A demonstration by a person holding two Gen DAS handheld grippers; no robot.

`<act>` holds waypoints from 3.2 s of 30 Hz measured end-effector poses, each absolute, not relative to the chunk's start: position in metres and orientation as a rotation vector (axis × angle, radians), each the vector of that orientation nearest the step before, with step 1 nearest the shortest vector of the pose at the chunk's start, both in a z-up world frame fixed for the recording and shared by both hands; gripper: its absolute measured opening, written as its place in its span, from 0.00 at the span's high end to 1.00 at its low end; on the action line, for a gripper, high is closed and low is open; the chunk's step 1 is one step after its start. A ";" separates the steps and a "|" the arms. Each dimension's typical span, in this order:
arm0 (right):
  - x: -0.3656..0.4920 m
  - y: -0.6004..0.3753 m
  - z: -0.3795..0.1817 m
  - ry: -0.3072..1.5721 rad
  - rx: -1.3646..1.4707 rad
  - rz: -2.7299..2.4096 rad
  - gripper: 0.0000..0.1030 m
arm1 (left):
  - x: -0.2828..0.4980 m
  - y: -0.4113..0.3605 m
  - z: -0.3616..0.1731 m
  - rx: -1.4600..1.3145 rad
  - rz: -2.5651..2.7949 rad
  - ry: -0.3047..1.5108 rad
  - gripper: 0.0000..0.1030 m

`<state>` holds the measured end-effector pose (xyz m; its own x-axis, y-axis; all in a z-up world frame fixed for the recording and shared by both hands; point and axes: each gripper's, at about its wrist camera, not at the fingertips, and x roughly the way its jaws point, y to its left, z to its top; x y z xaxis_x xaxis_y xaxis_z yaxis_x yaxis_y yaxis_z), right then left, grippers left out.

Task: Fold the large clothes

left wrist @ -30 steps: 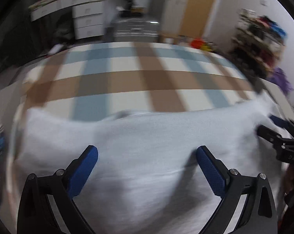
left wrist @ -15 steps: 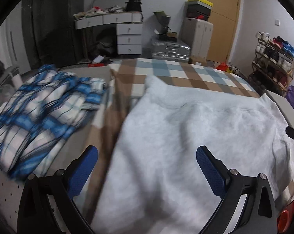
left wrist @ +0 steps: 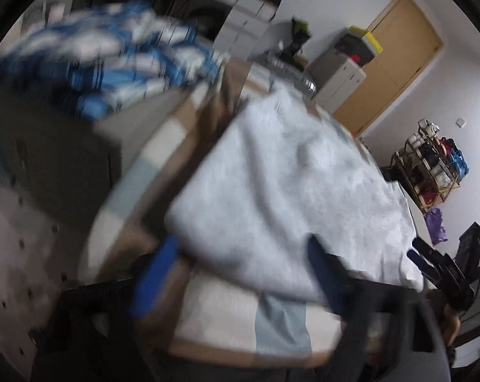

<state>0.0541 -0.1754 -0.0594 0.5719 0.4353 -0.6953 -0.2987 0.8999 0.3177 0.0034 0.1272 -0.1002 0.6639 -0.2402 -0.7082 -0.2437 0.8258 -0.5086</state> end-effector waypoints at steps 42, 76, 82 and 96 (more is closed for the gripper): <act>0.054 -0.157 -0.068 0.889 0.137 0.442 0.10 | -0.001 0.126 -0.103 -0.668 -0.043 0.814 0.46; 0.060 -0.156 -0.075 0.907 0.118 0.420 0.09 | 0.026 0.089 -0.098 -0.716 -0.014 0.787 0.61; 0.056 -0.141 -0.057 0.816 0.053 0.424 0.09 | 0.015 0.084 -0.079 -0.632 0.034 0.700 0.88; 0.082 -0.104 -0.098 0.891 0.080 0.436 0.70 | 0.012 0.069 -0.039 -0.545 -0.109 0.560 0.89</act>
